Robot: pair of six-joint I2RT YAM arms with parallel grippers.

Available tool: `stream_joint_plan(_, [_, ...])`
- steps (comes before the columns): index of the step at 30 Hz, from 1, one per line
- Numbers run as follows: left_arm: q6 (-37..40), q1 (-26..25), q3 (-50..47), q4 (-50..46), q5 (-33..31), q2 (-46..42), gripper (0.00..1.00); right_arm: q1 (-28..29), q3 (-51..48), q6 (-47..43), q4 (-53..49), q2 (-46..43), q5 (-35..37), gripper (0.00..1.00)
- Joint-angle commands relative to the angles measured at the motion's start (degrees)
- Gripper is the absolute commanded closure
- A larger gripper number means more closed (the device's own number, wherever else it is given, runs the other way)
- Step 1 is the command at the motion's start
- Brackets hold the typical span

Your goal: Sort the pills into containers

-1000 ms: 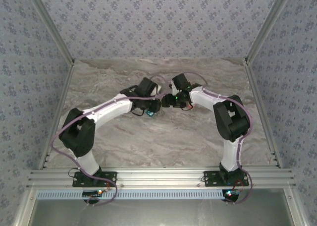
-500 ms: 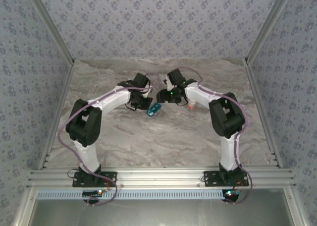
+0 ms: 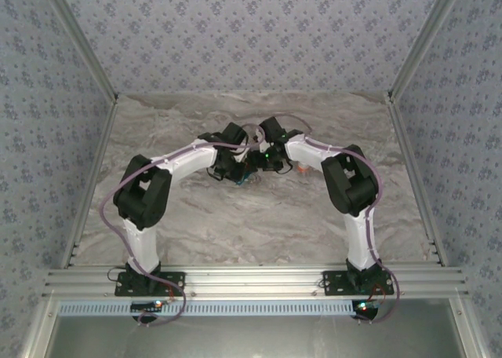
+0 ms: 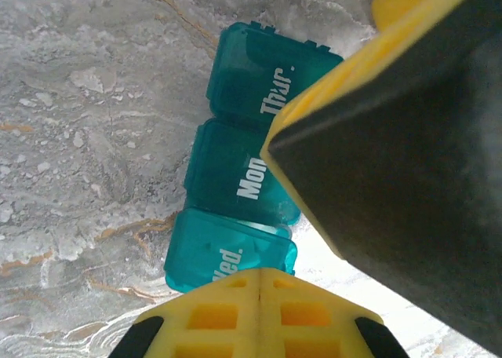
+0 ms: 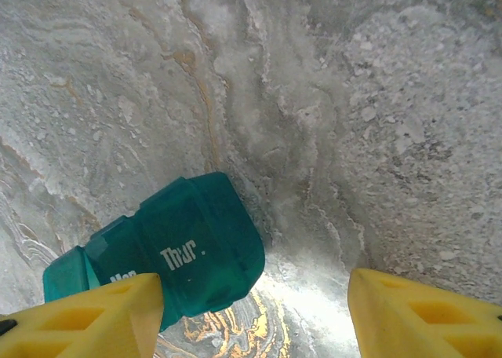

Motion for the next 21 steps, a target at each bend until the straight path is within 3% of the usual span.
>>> stream_joint_plan(1, [0.90,-0.55,1.31,-1.36,-0.80,1.20,1.00,0.45,1.17,-1.06,-1.87,1.19,-0.28,0.34])
stream_joint_plan(21, [-1.31,-2.52,-3.78,2.76,-4.85,0.80,1.00,0.31,1.87,0.36,-2.68,2.37,-1.09,0.34])
